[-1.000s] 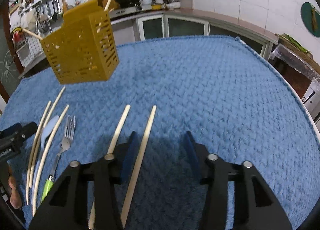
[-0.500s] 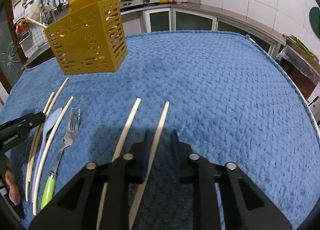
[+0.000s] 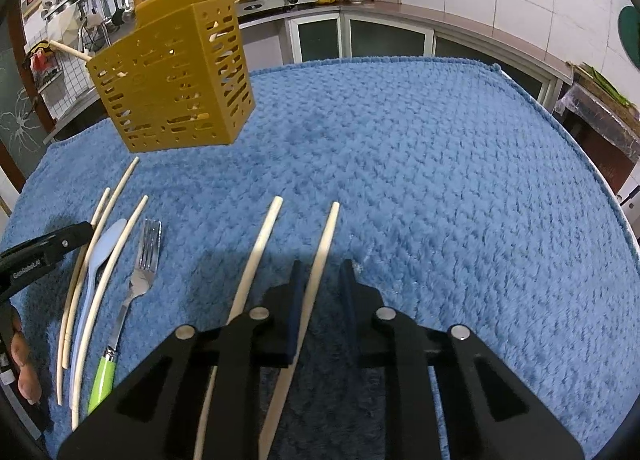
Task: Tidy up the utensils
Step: 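Lower the left gripper onto a chopstick while the right gripper grasps another chopstick, then raise both held chopsticks above the yellow holder's opening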
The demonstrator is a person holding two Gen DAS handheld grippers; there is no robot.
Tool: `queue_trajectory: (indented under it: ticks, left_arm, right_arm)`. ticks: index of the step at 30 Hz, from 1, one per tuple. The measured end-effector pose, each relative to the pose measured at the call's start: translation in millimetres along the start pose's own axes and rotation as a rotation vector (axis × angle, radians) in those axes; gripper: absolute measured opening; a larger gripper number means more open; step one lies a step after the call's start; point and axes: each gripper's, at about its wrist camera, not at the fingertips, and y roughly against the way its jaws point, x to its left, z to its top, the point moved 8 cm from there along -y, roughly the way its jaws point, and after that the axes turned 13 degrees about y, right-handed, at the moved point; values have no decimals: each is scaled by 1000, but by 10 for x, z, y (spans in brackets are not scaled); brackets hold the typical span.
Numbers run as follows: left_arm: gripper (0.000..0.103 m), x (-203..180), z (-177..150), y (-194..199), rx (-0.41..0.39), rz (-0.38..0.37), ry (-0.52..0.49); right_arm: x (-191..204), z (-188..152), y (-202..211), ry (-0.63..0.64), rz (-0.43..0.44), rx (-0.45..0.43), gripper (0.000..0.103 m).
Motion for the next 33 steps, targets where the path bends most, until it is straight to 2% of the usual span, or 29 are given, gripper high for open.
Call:
queue_trajectory:
  ticks: [6, 11, 13, 15, 19, 27, 33]
  left_arm:
    - [30, -82, 45, -65, 6, 28, -25]
    - [29, -146, 93, -135, 8, 45, -51]
    - [26, -159, 106, -146, 1, 54, -65]
    - [18, -144, 133, -156, -4, 62, -63]
    - [7, -118, 183, -163, 12, 34, -36]
    - [4, -101, 194, -75, 9, -3, -9]
    - [4, -101, 255, 192, -51, -38, 11]
  right_arm:
    - [9, 40, -30, -4, -34, 25, 19]
    - [13, 79, -72, -9, -48, 30, 14]
    - [13, 94, -87, -14, -41, 29, 11]
    - [26, 96, -97, -17, -40, 33, 10]
    - [25, 115, -105, -25, -34, 43, 9]
    - [-28, 122, -64, -71, 13, 36, 8]
    - [-47, 186, 33, -92, 32, -5, 7]
